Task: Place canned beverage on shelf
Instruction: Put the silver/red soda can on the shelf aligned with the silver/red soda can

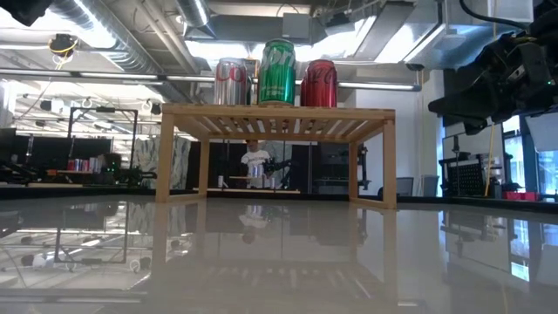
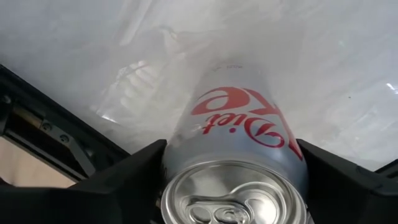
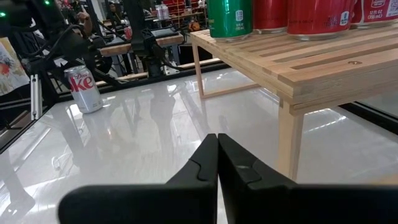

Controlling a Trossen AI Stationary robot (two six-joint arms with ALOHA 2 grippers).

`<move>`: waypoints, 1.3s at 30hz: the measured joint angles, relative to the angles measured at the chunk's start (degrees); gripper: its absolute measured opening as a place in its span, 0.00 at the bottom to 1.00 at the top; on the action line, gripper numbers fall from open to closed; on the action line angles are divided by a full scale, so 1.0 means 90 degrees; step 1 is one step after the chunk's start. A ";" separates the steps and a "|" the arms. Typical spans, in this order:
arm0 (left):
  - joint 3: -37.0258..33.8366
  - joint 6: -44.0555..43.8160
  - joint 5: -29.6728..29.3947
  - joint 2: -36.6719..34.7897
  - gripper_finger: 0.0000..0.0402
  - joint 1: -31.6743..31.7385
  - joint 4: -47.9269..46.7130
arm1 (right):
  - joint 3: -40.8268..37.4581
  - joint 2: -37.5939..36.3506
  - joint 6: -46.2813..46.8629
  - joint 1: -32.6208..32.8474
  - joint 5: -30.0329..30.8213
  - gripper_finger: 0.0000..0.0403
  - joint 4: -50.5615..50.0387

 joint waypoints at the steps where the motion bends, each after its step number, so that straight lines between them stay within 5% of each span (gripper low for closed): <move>1: 0.0000 0.0004 0.0002 0.0000 0.75 0.0010 0.0004 | 0.0000 0.0000 0.0000 0.0000 -0.0002 0.01 0.0000; 19: 0.0829 0.1573 -0.0025 0.0017 0.71 0.1073 -0.0128 | 0.0000 0.0000 0.0002 0.0000 -0.0002 0.01 0.0002; 39: 0.3078 0.4581 -0.0627 0.0007 0.71 0.3791 -0.0678 | 0.0000 0.0000 0.0000 0.0000 -0.0002 0.01 0.0002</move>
